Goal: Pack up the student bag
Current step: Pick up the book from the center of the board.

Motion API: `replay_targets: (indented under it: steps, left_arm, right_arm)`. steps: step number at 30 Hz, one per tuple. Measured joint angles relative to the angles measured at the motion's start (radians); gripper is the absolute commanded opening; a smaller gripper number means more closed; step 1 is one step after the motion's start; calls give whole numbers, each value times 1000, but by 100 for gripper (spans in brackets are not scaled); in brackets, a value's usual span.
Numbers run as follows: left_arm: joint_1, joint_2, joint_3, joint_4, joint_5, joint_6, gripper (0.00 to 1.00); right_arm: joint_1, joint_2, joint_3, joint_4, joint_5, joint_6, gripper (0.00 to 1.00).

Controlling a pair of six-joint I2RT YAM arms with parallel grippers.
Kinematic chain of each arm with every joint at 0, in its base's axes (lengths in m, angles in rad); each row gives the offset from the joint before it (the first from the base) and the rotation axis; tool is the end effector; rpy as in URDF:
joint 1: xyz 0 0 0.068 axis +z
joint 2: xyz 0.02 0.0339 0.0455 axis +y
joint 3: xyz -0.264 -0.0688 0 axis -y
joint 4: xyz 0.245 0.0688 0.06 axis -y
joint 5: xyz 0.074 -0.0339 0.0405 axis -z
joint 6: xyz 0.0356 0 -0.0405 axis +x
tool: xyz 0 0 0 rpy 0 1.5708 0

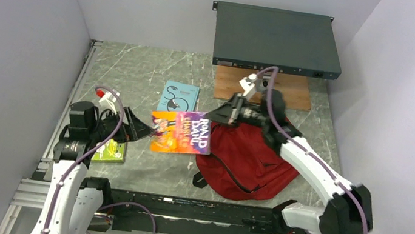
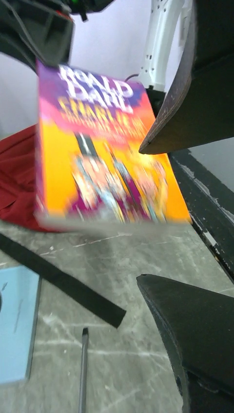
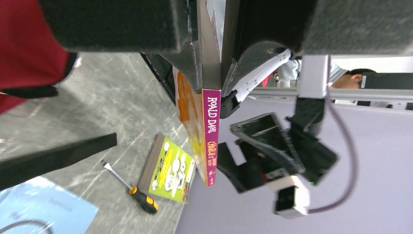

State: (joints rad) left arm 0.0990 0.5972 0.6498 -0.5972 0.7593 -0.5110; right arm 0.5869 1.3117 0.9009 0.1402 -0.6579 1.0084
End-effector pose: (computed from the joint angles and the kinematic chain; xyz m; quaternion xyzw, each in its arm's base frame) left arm 0.1304 -0.0117 0.2830 -0.0695 0.8265 -0.4093 0.3802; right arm 0.2372 0.1839 0.2985 -0.0336 0.7776 0.5896 0.2160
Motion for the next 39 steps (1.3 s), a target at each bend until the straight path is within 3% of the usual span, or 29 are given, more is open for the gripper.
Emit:
replay_targets:
  steps: [5,8,13,16,24,28,31,33,35,37,39]
  left_arm:
    - [-5,29,-118,218,183,-89,100]
    - [-21,36,-196,450,302,-220,100]
    - [-154,59,-233,726,364,-360,100]
    - [-245,74,-212,800,369,-370,100]
    - [-349,182,-203,951,365,-417,98]
    - [-375,220,-204,1046,373,-482,67]
    - [-379,266,-229,1211,383,-592,48]
    - [-379,288,-264,1332,383,-686,19]
    - [-382,312,-296,1440,386,-766,0]
    - [-383,326,-306,1484,393,-820,0]
    - [-383,324,-305,1463,395,-827,0]
  right_arm:
    - [-227,-174,-13,-98,-184,-49,0]
    - [-289,-222,-19,-113,-289,-45,0]
    - [-304,-230,-53,-77,-406,12,0]
    - [-306,-212,-76,-29,-449,66,0]
    - [-307,-180,-102,144,-490,210,0]
    - [-308,-178,-103,194,-493,238,0]
    - [-309,-174,-114,221,-493,246,0]
    - [-309,-172,-130,232,-491,252,0]
    - [-309,-171,-150,232,-482,252,8]
    - [-309,-171,-158,222,-477,237,24]
    - [-310,-175,-133,105,-449,142,40]
